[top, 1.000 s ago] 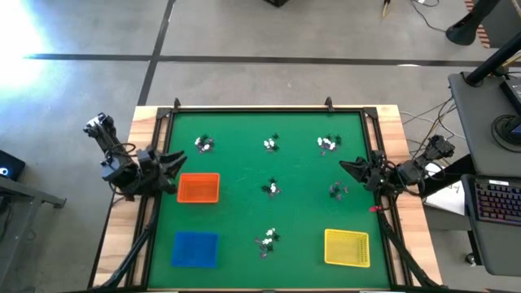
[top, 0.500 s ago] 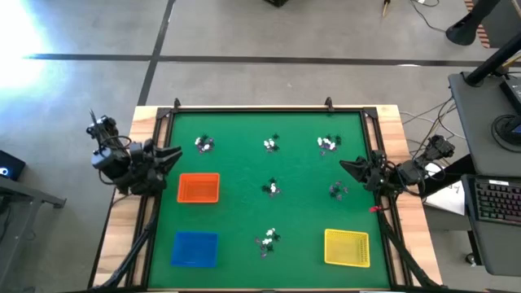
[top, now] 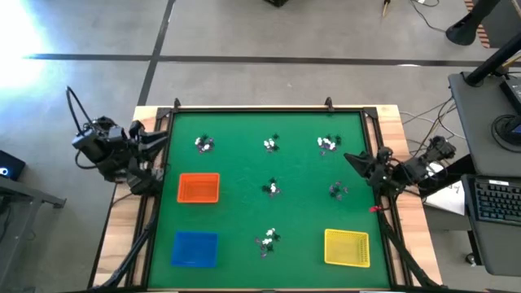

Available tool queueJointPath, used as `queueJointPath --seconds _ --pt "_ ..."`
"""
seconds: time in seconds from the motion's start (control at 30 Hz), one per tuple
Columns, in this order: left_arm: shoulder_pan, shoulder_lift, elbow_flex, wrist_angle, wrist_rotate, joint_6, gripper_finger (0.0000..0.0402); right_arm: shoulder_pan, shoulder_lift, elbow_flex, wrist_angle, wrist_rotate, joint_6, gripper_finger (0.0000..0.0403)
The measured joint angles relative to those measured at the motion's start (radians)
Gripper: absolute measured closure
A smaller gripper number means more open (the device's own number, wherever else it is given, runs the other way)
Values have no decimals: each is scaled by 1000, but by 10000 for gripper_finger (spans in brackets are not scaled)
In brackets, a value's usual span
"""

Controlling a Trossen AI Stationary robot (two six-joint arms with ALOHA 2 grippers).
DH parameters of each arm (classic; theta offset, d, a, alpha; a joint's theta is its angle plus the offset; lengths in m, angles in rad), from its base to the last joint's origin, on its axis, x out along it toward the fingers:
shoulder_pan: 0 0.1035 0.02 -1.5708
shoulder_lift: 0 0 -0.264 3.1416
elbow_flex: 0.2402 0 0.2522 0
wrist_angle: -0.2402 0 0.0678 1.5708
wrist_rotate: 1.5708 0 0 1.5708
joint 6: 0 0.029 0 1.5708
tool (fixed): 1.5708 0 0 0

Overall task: Sort Halloween decoration
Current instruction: Put the violet witch hat toy into the orange bin

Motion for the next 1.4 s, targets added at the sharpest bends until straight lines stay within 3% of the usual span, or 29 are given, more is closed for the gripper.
queueJointPath --seconds 0.13,0.33,0.5,0.63,0.73,0.93,1.07,1.2,1.4 --pt "0 -3 56 -117 11 -19 302 -17 0 0 129 -113 -85 298" --pt "0 -5 129 -221 64 -29 302 -52 1 0 281 -125 -177 298" --pt "0 -13 196 -393 31 -58 304 -93 22 20 273 -138 -105 298" --pt "0 -28 242 -537 68 -144 318 -111 103 82 259 -263 -126 298" --pt "0 -34 253 -589 106 -194 327 -114 206 156 248 -294 -127 298" --pt "0 -34 236 -592 185 -216 340 -115 486 360 97 -344 -145 298" --pt "0 -34 219 -622 185 -256 344 -115 654 527 -32 -341 -294 298" --pt "0 -34 210 -696 184 -346 345 -120 779 691 -228 -258 -415 298" --pt "0 -33 192 -723 181 -372 345 -193 894 902 -596 -201 -362 298"
